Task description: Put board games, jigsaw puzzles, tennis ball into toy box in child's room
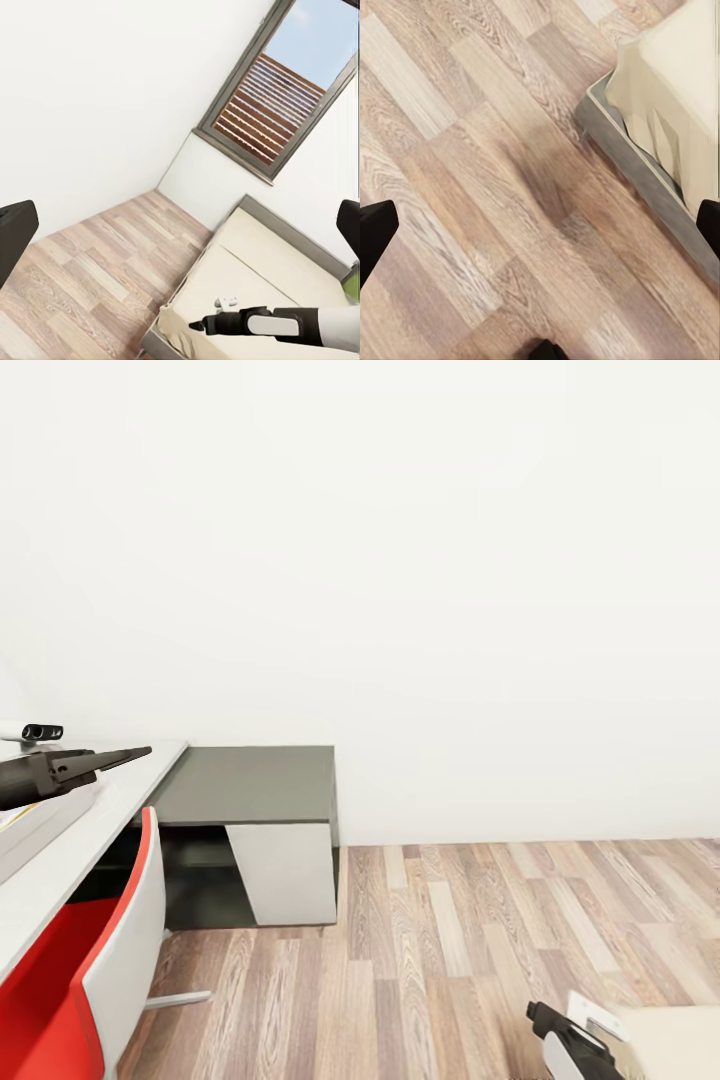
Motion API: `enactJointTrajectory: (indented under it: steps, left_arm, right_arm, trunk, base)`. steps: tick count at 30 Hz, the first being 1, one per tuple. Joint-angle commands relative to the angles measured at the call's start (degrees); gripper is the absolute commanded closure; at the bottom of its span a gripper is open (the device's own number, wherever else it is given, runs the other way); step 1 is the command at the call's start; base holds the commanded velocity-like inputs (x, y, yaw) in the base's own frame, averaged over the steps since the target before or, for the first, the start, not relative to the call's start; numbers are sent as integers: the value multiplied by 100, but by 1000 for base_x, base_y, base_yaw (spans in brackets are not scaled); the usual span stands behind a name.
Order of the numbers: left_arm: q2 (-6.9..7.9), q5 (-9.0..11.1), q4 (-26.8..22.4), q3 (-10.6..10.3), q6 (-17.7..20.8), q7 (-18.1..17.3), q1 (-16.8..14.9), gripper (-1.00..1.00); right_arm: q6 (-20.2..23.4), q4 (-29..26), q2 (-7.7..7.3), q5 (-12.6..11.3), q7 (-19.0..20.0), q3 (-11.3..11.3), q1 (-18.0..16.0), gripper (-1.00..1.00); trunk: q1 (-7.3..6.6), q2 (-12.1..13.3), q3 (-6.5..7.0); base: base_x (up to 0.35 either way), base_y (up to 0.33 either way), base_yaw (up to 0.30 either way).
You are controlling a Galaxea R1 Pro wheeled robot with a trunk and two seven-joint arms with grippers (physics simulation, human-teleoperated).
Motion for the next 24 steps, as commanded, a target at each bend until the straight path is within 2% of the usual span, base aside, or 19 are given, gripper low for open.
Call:
enactJointTrajectory:
  steps: [1,9,16,24]
  left_arm:
    - [3,-3,-1,-1,61,-22,-3,-100]
    - [1,-3,0,-3,61,-22,-3,-100]
    - [-5,2,0,-5,61,-22,-3,-100]
    - [-42,-18,-10,-47,67,-22,3,-100]
  right_arm:
    - [30,-13,5,-31,-24,3,-3,-100]
    - [29,-12,63,-25,-23,10,-3,-100]
    - [23,-14,141,-24,-23,12,-3,-100]
    - [32,-12,158,-24,-23,13,-3,-100]
  trunk:
    - [4,-12,-5]
    - [4,-12,40]
    - [4,-12,47]
    - [4,-12,47]
  base:
    - [0,0,-181]
    - [0,0,-157]
    - [0,0,-27]
    - [0,0,-2]
